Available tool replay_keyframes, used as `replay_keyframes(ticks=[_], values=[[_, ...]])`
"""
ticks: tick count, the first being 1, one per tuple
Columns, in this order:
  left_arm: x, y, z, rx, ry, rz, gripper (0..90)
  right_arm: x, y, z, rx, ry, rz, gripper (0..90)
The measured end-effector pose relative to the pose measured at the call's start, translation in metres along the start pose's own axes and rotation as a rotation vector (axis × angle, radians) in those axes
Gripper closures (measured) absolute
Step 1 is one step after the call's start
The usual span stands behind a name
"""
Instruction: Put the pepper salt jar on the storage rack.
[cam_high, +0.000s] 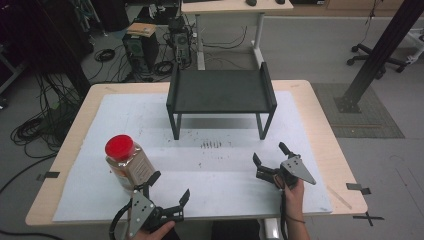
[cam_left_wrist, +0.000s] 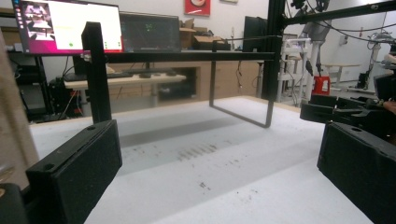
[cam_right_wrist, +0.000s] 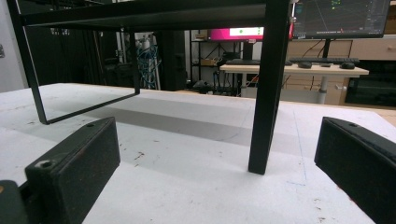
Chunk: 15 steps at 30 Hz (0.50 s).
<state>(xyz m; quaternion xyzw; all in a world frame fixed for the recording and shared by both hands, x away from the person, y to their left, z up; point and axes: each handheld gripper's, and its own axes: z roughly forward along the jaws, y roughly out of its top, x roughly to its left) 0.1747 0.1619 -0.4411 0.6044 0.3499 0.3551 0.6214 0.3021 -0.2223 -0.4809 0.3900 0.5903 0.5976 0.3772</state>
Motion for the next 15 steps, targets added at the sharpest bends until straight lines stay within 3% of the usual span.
replay_keyframes(ticks=[15], values=[[0.005,0.005,-0.019,-0.002,0.017,-0.002,0.2,0.0,0.0,0.0,0.0,-0.002,0.0,0.1]])
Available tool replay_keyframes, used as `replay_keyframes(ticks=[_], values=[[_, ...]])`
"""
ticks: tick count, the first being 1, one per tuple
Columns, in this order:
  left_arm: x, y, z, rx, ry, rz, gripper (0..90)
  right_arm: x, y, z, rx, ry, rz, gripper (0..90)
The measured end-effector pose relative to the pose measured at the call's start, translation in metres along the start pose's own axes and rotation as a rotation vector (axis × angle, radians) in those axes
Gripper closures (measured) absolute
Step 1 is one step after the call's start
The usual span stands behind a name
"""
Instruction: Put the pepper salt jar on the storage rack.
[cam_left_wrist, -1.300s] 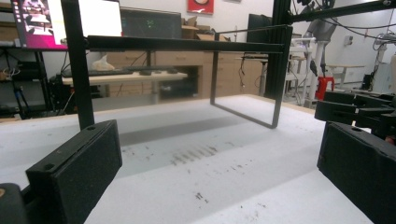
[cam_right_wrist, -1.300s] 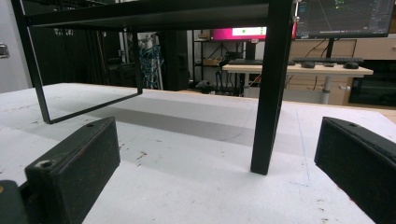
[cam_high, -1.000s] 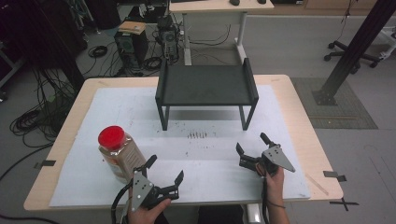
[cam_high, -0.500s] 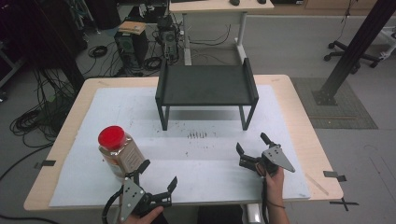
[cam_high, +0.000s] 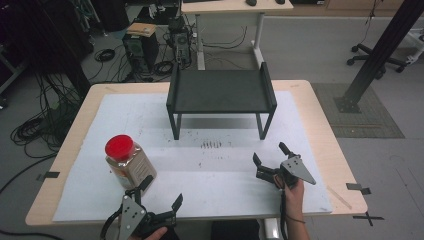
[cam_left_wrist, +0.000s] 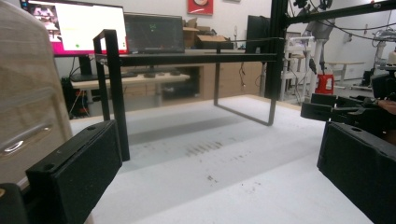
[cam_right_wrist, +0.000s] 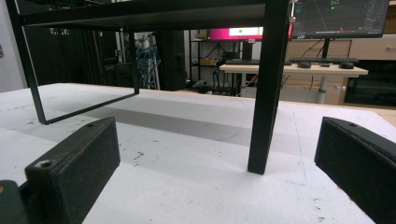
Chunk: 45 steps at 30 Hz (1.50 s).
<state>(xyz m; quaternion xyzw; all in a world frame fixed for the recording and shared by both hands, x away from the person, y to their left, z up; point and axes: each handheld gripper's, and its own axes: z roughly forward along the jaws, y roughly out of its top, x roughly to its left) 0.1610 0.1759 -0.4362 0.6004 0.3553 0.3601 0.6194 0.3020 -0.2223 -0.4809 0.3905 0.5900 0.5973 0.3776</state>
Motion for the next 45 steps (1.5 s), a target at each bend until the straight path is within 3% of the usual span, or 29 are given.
replay_keyframes(ticks=[22,45], values=[[0.009,0.008,-0.022,0.003,0.032,0.014,0.2,0.0,0.0,0.0,0.0,-0.004,0.0,0.1],[0.031,0.014,-0.046,-0.001,0.092,0.027,0.2,0.0,0.0,0.0,0.002,-0.007,0.001,0.0]])
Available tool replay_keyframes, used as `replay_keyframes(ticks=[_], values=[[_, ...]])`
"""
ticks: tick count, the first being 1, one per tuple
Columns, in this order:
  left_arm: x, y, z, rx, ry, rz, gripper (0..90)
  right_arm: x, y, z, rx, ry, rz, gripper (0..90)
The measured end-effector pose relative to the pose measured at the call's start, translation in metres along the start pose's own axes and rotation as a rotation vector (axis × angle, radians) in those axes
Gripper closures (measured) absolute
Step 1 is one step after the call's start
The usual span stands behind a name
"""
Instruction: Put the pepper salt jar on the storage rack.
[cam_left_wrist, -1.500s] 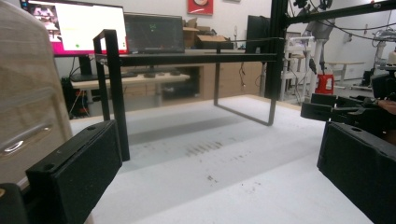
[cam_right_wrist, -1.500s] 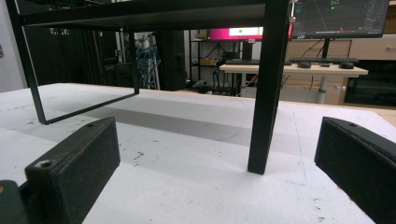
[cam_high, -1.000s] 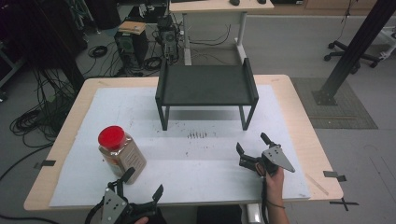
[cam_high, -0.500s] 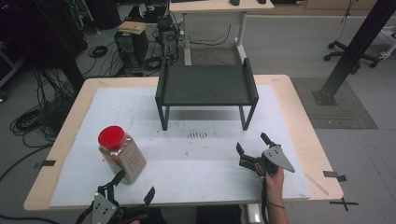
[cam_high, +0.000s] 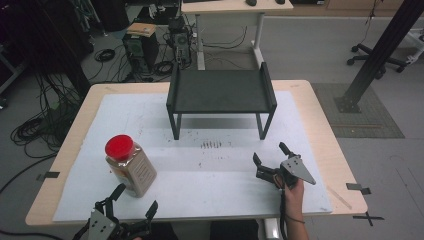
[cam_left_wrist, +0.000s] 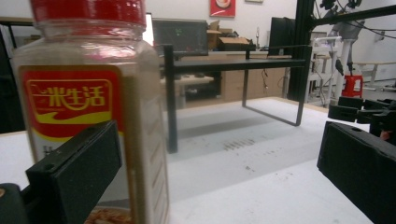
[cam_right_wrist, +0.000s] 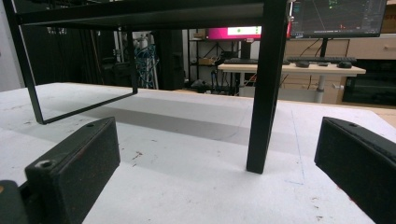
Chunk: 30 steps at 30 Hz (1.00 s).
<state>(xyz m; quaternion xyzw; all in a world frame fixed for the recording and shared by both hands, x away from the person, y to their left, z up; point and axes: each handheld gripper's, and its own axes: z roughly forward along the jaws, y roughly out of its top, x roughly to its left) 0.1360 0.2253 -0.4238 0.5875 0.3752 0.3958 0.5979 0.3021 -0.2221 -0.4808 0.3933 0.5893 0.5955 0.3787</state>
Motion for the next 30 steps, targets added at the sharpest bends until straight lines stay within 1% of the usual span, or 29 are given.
replay_keyframes(ticks=[10,14,15,16,18,19,20,21,22,23,25,26,30], values=[[0.012,0.0,-0.004,0.003,0.019,0.003,0.2,0.0,0.0,0.0,0.001,-0.004,0.001,0.1],[0.016,-0.001,-0.004,0.002,0.02,0.001,0.2,0.0,0.0,0.0,0.002,-0.006,0.0,0.1],[0.018,-0.001,-0.004,0.003,0.021,-0.002,0.2,0.0,0.0,0.0,0.003,-0.006,0.0,0.1],[0.024,-0.001,-0.004,0.007,0.022,0.0,0.2,0.0,0.0,0.0,0.002,-0.007,-0.001,0.1],[0.024,-0.001,-0.004,0.007,0.022,0.0,0.2,0.0,0.0,0.0,0.001,-0.007,-0.003,0.1],[0.028,0.0,-0.003,0.008,0.025,0.002,0.2,0.0,0.0,0.0,0.001,-0.007,-0.004,0.1],[0.028,0.0,-0.003,0.008,0.025,0.002,0.2,0.0,0.0,0.0,0.001,-0.007,-0.004,0.1],[0.034,0.001,-0.003,0.008,0.031,0.004,0.2,0.0,0.0,0.0,0.001,-0.007,-0.004,0.1],[0.034,0.001,-0.003,0.008,0.031,0.004,0.2,0.0,0.0,0.0,0.001,-0.007,-0.004,0.1],[0.04,0.001,-0.002,0.007,0.037,0.007,0.2,0.0,0.0,0.0,0.0,-0.006,-0.004,0.2],[0.04,0.001,-0.002,0.007,0.037,0.007,0.2,0.001,0.0,0.0,0.0,-0.005,-0.006,0.2],[0.048,0.002,-0.002,0.007,0.036,0.005,0.2,0.001,0.0,0.0,-0.001,-0.005,-0.006,0.2],[0.048,0.002,-0.002,0.007,0.036,0.005,0.2,0.001,0.0,0.0,-0.001,-0.006,-0.006,0.1]])
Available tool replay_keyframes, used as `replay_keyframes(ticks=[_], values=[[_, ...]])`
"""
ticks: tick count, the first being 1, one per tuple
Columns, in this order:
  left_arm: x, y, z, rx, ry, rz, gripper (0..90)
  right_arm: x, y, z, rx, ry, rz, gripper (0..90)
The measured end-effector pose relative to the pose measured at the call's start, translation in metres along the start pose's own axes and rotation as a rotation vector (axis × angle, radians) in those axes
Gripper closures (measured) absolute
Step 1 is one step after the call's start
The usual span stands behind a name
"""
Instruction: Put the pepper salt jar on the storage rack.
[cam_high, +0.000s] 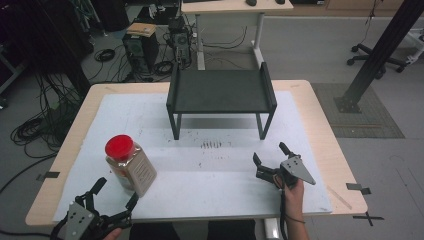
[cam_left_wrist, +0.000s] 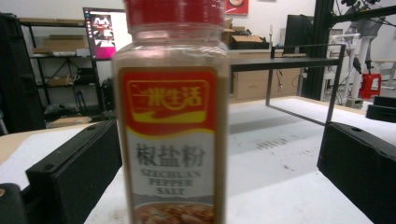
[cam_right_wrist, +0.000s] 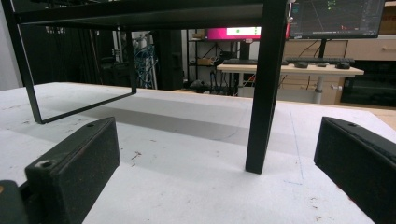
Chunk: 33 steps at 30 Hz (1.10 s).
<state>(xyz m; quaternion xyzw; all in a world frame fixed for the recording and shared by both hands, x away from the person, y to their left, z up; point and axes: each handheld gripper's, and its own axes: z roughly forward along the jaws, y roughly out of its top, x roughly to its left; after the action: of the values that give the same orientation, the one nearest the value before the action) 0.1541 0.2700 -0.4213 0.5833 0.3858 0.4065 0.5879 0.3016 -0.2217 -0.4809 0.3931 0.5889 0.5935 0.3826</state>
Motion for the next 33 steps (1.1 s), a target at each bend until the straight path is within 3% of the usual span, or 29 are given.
replay_keyframes(ticks=[16,33], values=[[0.019,-0.002,-0.003,-0.008,-0.003,-0.014,0.2,0.0,0.0,0.001,0.012,-0.011,0.003,0.1],[0.026,-0.009,0.008,-0.004,-0.015,-0.011,0.2,0.0,0.001,0.002,0.025,-0.014,0.005,0.1]])
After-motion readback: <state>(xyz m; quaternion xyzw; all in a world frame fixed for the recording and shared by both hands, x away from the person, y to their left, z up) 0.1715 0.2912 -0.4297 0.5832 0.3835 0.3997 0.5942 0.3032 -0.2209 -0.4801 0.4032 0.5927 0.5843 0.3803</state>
